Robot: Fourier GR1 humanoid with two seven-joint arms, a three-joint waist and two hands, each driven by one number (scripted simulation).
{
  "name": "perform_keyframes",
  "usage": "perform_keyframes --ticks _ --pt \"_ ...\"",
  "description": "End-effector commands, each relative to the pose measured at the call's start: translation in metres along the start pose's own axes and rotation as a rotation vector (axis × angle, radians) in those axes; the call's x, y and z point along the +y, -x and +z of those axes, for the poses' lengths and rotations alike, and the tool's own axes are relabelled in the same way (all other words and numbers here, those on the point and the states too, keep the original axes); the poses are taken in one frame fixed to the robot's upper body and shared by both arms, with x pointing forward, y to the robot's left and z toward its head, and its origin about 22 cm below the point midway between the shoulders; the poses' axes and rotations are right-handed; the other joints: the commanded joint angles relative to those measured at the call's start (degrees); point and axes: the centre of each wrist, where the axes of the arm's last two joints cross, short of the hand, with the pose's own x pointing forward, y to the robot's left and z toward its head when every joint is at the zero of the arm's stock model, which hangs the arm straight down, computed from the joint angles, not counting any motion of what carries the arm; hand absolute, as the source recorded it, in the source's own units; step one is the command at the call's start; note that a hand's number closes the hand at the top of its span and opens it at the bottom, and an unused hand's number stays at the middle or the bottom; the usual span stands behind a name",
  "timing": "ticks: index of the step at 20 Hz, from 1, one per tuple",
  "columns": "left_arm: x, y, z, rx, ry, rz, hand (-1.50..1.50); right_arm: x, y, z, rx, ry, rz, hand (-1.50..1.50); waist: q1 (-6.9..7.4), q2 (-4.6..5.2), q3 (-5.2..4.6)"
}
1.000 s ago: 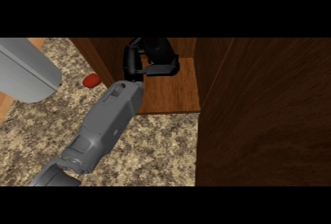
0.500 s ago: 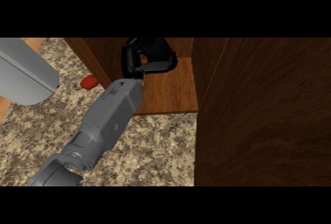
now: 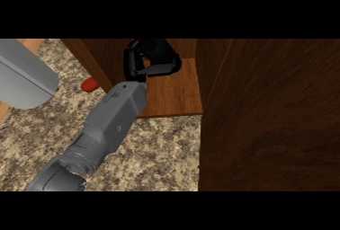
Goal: Pick up the wine, place it into the cabinet and close the cabinet
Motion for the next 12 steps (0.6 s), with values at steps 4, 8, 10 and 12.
perform_keyframes --ticks 4,8,10,12 --pt "0.017 0.023 0.015 0.049 -0.029 -0.093 -1.50 0.001 -0.025 0.010 -0.035 -0.004 -0.019 -1.50 0.71 0.12 -0.25" --pt "0.017 0.017 0.008 0.030 -0.038 -0.145 -1.50 0.003 -0.018 0.007 -0.032 -0.010 -0.018 -1.50 0.26 0.35 -0.25" --pt "0.021 0.010 -0.001 0.032 -0.057 -0.157 -1.50 0.006 -0.023 0.008 -0.037 -0.022 -0.024 -1.50 -0.31 0.52 -0.27" --pt "0.020 0.029 0.020 0.027 -0.048 -0.180 -1.50 -0.001 -0.011 -0.002 -0.044 -0.012 -0.030 -1.50 -0.38 0.84 -0.24"
